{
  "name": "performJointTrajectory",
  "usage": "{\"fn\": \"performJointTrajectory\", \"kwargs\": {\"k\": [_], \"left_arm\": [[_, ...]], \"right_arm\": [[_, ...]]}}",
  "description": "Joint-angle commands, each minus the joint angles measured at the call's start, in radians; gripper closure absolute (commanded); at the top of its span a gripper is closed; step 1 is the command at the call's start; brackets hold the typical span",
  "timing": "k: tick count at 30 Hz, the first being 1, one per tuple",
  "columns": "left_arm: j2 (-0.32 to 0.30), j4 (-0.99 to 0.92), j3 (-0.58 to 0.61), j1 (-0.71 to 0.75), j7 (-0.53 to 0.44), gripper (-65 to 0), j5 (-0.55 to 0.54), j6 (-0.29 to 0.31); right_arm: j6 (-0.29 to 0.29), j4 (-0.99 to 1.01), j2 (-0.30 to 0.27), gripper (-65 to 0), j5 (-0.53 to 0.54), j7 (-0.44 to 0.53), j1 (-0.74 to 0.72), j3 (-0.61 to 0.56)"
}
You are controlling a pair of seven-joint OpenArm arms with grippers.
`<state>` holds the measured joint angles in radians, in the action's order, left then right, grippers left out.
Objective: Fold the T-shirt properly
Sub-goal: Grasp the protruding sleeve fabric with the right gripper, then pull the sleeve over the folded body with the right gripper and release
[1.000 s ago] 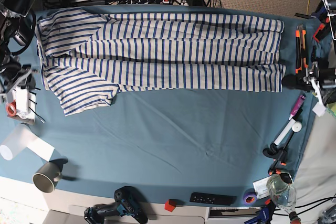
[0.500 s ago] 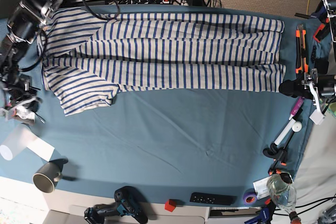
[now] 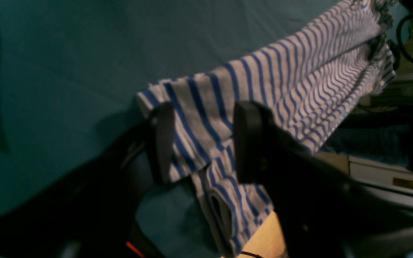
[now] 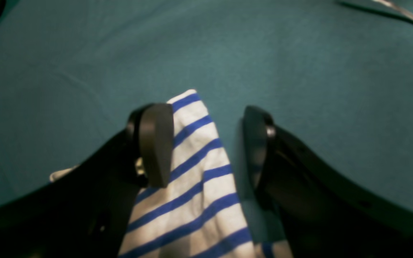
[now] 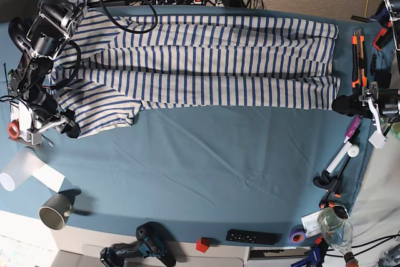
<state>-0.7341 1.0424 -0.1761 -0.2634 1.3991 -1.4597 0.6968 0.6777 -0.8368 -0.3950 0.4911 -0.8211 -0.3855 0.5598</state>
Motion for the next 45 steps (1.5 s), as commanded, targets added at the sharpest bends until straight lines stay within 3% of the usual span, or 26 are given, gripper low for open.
{"fn": "performJointTrajectory", "kwargs": {"k": [1,11,18,19,22,24,29,34,37,45], "left_arm": [[-0.027,0.014,-0.005,-0.021,-0.003,-27.7,-0.024,0.001],[-0.022,0.014,-0.005,-0.021,-0.003,-27.7,-0.024,0.001],[-0.023,0.014,-0.005,-0.016,-0.003,-27.7,-0.024,0.001],[-0.023,0.013,-0.005,-0.016,-0.003,-27.7,-0.024,0.001],[-0.023,0.013,-0.005,-0.016,-0.003,-27.7,-0.024,0.001],[-0.023,0.014,-0.005,-0.016,-0.003,-27.7,-0.024,0.001],[-0.023,0.013,-0.005,-0.016,-0.003,-27.7,-0.024,0.001],[-0.023,0.014,-0.005,-0.016,-0.003,-27.7,-0.024,0.001],[-0.023,0.013,-0.005,-0.016,-0.003,-27.7,-0.024,0.001],[-0.023,0.013,-0.005,-0.016,-0.003,-27.7,-0.024,0.001]], "right_arm": [[0.005,-0.016,-0.016,-31.4,0.013,0.017,-0.027,0.002],[0.002,-0.016,0.041,-31.4,0.013,0.000,-0.027,0.002],[0.003,-0.016,0.048,-30.8,0.013,0.002,-0.027,0.002],[0.003,-0.016,0.048,-27.5,0.013,0.002,-0.027,0.002],[0.003,-0.016,0.048,-7.8,0.013,0.002,-0.027,0.002],[0.003,-0.016,0.048,0.0,0.017,0.002,-0.027,0.002],[0.020,-0.019,0.048,0.0,0.071,-0.021,-0.027,0.002],[0.020,-0.096,0.049,0.0,0.222,-0.185,-0.020,0.002],[0.020,-0.204,0.051,0.0,0.285,-0.252,0.006,0.002],[0.020,-0.575,0.054,0.0,0.305,-0.340,0.174,0.002]]}}
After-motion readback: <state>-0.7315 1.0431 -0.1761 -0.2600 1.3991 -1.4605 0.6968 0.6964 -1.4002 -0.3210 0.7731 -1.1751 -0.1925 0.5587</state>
